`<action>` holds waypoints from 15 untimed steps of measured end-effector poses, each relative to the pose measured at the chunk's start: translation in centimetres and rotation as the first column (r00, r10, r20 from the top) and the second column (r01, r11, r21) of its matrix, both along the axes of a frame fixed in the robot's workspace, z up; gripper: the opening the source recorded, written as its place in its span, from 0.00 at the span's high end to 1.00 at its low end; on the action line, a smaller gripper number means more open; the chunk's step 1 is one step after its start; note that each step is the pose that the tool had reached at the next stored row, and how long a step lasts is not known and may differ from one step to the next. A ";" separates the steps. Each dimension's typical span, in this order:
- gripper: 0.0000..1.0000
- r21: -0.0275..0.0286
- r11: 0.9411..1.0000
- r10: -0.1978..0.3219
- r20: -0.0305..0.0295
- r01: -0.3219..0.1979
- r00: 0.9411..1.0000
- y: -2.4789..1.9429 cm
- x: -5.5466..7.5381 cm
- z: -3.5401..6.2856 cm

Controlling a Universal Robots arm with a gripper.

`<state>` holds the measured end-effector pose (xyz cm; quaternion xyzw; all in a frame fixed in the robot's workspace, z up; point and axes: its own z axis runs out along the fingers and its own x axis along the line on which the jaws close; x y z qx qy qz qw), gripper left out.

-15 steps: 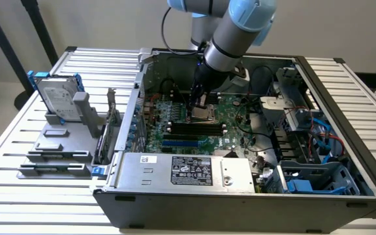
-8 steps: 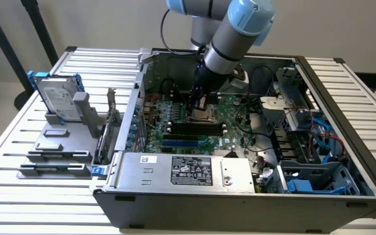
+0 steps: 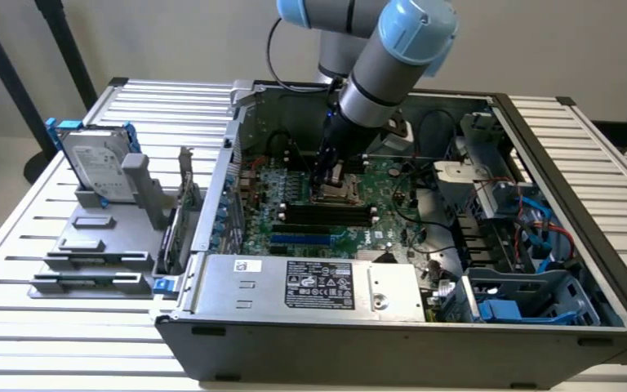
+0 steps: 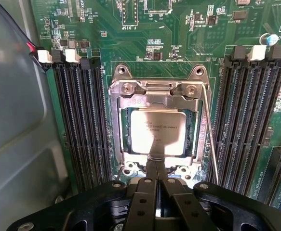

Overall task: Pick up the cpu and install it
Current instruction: 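Close the cpu cover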

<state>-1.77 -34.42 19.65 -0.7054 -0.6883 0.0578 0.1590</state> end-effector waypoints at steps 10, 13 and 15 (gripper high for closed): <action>0.89 0.012 1.000 -0.002 -0.004 0.002 1.000 0.00 -0.3 0.91; 0.89 0.015 1.000 -0.003 -0.006 0.003 1.000 -0.03 -0.6 1.21; 0.89 0.016 1.000 -0.003 -0.007 0.003 1.000 -0.05 -0.9 1.39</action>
